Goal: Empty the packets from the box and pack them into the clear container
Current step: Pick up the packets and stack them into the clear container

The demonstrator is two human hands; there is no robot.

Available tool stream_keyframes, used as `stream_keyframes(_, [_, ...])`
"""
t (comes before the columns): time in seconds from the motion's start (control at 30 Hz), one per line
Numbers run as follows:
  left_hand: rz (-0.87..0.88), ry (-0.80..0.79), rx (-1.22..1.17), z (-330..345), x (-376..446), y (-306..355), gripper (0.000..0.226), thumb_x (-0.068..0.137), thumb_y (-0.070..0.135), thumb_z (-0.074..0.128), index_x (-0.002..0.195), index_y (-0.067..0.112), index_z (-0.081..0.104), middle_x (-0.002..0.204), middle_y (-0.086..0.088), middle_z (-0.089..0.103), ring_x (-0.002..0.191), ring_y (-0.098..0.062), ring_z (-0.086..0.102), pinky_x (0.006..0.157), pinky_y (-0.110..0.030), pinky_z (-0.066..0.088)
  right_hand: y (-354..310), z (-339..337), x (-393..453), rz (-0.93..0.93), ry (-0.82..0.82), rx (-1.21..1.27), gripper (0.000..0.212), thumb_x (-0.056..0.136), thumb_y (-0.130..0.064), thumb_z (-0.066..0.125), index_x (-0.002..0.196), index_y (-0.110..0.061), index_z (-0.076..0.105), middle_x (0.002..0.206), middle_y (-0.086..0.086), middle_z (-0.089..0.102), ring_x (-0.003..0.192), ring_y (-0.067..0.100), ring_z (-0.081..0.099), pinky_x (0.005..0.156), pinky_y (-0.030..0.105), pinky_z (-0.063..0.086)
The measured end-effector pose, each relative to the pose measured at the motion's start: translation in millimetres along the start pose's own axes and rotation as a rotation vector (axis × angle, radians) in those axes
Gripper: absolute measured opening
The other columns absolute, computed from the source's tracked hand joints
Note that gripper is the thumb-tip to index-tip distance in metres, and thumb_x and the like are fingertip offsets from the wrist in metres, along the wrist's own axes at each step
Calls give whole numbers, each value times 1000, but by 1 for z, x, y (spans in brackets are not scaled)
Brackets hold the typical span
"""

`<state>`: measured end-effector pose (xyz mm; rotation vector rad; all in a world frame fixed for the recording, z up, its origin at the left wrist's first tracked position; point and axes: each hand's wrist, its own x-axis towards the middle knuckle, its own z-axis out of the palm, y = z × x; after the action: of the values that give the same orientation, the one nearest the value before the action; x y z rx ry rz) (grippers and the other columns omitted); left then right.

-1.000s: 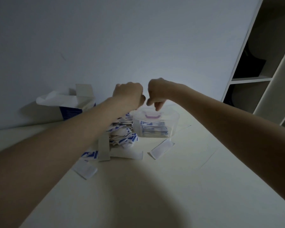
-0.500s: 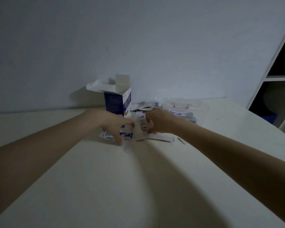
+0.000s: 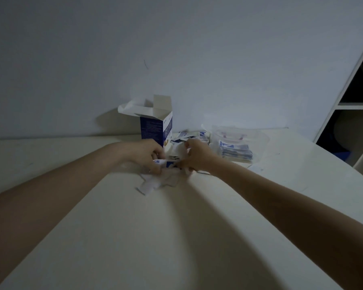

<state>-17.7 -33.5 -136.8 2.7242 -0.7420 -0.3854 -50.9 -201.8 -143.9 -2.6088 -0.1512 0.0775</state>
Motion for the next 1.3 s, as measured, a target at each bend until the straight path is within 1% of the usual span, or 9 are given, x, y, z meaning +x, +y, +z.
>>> stream_keyframes(0.1, [-17,-10,-167,-7,-5,-6,13,81,14,70,75,20,60,75,1,57,62,-6,50,52,-10,40,6,-13,-2,41,-9,383,17,85,-6,62,71,-6,53,74,17,63,57,20,54,55,25,48])
stream_keyframes(0.23, [-107,74,-390,-10,-6,-10,4,88,13,62,89,10,65,75,1,68,59,-4,60,46,-7,43,12,-29,-8,4,-124,903,20,94,4,41,85,-1,59,83,14,65,74,21,62,58,17,54])
stream_keyframes(0.43, [-166,93,-685,-7,-9,2,23,97,16,46,84,10,64,68,3,71,53,-2,62,48,-12,47,11,-27,-9,-39,-90,899,14,95,-6,46,85,-6,55,91,21,65,74,26,56,67,28,48])
stream_keyframes(0.57, [-157,51,-889,1,-14,20,22,98,17,45,91,9,63,80,-7,70,59,-10,62,52,-17,50,7,-25,-9,-2,127,860,19,89,-1,56,72,-7,50,67,11,55,44,11,50,41,15,44])
stream_keyframes(0.7, [-142,111,-1040,2,-13,25,14,93,17,55,94,7,65,75,-6,73,62,-10,68,57,-17,53,9,-27,-11,-36,118,1092,24,82,12,59,66,-4,51,69,12,57,63,21,64,61,20,59])
stream_keyframes(0.87, [-119,173,-1245,-5,-15,32,7,90,3,54,86,5,59,82,-11,74,74,-17,73,60,-18,57,8,-22,-12,-11,335,786,21,76,7,68,67,-8,56,67,6,59,61,15,62,67,23,57])
stream_keyframes(1.0, [-126,118,-1266,-1,-14,43,15,91,3,53,104,2,58,87,-15,74,76,-22,73,71,-28,60,5,-22,-6,112,459,1183,5,84,4,61,89,2,62,73,9,62,61,12,63,70,20,57])
stream_keyframes(1.07, [-102,109,-1260,1,-12,47,18,91,5,55,109,3,58,90,-15,73,79,-23,73,71,-29,60,1,-15,-5,114,425,1081,20,85,-1,61,104,5,64,76,9,63,69,17,61,80,30,55])
stream_keyframes(1.3, [-87,125,-877,5,-10,47,17,87,16,62,104,11,65,91,-6,73,84,-17,70,79,-28,53,-17,-11,-16,-27,255,791,15,89,-15,60,94,-4,68,69,3,62,60,13,56,51,20,47])
